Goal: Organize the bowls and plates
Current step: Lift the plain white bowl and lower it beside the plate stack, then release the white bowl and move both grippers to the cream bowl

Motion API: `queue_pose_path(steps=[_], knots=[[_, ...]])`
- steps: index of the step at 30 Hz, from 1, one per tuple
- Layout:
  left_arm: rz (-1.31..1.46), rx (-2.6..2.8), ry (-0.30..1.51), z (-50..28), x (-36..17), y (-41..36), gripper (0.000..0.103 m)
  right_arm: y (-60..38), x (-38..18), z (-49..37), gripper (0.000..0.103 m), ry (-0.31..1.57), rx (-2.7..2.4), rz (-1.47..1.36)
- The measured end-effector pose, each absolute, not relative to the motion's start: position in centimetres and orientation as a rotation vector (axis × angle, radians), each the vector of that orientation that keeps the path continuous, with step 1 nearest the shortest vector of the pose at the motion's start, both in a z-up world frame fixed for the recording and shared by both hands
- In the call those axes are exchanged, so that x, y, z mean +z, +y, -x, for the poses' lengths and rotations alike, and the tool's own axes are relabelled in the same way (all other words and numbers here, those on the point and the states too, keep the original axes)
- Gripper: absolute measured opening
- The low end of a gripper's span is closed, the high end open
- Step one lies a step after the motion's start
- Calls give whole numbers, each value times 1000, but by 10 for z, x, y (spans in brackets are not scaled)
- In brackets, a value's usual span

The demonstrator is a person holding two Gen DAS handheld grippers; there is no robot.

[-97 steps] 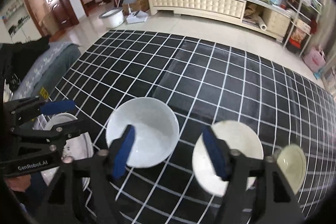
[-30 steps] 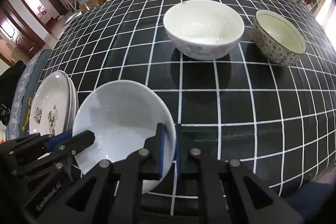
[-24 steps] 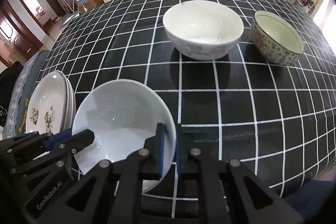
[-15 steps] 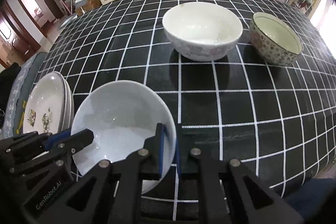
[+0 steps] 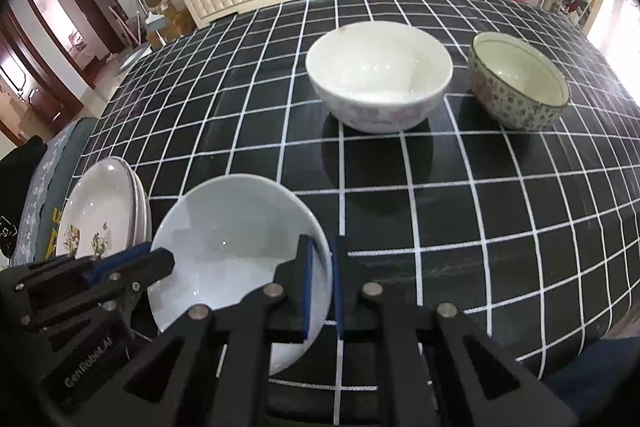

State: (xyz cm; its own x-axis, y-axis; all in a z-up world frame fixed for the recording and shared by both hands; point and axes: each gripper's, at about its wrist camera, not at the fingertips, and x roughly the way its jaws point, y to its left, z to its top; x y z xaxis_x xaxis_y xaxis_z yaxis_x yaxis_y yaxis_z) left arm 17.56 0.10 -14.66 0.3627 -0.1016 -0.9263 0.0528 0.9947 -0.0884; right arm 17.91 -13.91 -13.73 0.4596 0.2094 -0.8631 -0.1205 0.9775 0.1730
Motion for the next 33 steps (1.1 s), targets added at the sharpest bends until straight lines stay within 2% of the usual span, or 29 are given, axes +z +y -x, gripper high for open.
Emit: queue_pose_path(steps=[14,33], knots=[[59,-119,1159,-184,-123,-3,9,-163,-99,-187,12,967,149,-108],[25,-202,1124,-220,-101,-38,9,-186,-78,-211,12,929,147,-139]])
